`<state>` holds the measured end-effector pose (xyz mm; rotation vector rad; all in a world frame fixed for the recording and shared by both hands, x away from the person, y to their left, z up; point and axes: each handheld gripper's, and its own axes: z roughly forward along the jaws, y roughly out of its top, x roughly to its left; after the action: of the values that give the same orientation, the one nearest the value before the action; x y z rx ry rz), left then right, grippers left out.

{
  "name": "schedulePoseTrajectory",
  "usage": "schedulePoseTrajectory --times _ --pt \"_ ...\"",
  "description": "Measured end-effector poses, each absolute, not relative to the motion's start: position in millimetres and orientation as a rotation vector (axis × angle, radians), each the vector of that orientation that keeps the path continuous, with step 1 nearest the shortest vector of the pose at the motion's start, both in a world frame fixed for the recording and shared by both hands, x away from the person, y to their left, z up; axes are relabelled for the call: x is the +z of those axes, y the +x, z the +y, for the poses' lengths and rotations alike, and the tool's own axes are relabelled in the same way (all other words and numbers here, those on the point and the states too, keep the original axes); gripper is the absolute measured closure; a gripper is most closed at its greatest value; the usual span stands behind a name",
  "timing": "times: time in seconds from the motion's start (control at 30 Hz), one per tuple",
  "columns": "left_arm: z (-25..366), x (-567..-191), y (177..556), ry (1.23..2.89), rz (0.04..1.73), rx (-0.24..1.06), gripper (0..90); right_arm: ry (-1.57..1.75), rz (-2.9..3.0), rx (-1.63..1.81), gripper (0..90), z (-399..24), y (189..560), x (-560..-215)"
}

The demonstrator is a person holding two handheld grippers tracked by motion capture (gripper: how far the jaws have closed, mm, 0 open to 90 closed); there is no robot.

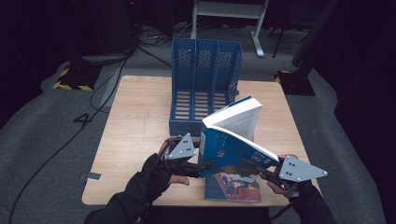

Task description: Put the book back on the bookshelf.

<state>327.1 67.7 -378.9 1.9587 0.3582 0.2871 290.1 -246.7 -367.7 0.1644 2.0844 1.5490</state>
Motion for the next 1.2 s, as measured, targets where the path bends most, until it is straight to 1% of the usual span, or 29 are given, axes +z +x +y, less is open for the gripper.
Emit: schedulePoseTrajectory --times 0.07,0.23,0.4,0.43,0.5,0.57,0.7,0.73,0.77,0.8,0.93,1.03,1.13,1.2 --pt "62.6 -375.6 331.9 1.937 0.342 0.274 39.5 0.159 2.086 1.545 82.7 -247.2 289.4 -367.6" --pt "52.8 -365.2 336.9 1.888 0.314 0.286 38.1 0.177 2.079 1.544 80.8 -253.4 288.0 -368.7" --pt "48.4 -357.9 341.7 1.85 0.308 0.269 38.7 0.204 2.072 1.545 79.0 -259.9 288.5 -369.2" --pt "46.5 -354.3 342.0 1.842 0.3 0.284 40.8 0.232 2.055 1.547 75.1 -262.9 289.0 -369.1" --pt "45.6 -350.6 341.9 1.822 0.293 0.283 45.6 0.263 2.032 1.538 72.7 -266.3 289.8 -368.3" --pt "45.2 -348.2 340.3 1.801 0.28 0.288 50.2 0.305 2.011 1.537 68.4 -270.6 292.2 -367.7" --pt "43.4 -343.9 333.8 1.812 0.246 0.319 54.9 0.395 1.94 1.512 62.4 -273.7 296.4 -369.4" --pt "43.6 -343.0 332.8 1.818 0.241 0.319 56.0 0.424 1.923 1.503 59.5 -274.1 297.7 -369.8" --pt "43.5 -342.6 332.0 1.821 0.237 0.323 56.7 0.453 1.901 1.492 53.7 -274.6 299.0 -370.0" --pt "43.5 -342.6 332.0 1.821 0.237 0.323 57.1 0.453 1.901 1.492 53.7 -274.6 299.0 -370.0" --pt "41.1 -341.0 330.9 1.818 0.247 0.334 57.6 0.55 1.911 1.49 39.5 -276.7 310.2 -373.2" --pt "39.0 -338.5 330.2 1.81 0.253 0.333 57.4 0.576 1.983 1.506 33.9 -274.4 319.9 -379.5" --pt "37.3 -334.8 330.5 1.806 0.252 0.346 57.0 0.555 2.042 1.533 34.1 -268.7 326.5 -386.3" --pt "35.4 -333.3 331.7 1.799 0.266 0.338 56.3 0.549 2.056 1.526 37.2 -264.0 326.7 -388.4"
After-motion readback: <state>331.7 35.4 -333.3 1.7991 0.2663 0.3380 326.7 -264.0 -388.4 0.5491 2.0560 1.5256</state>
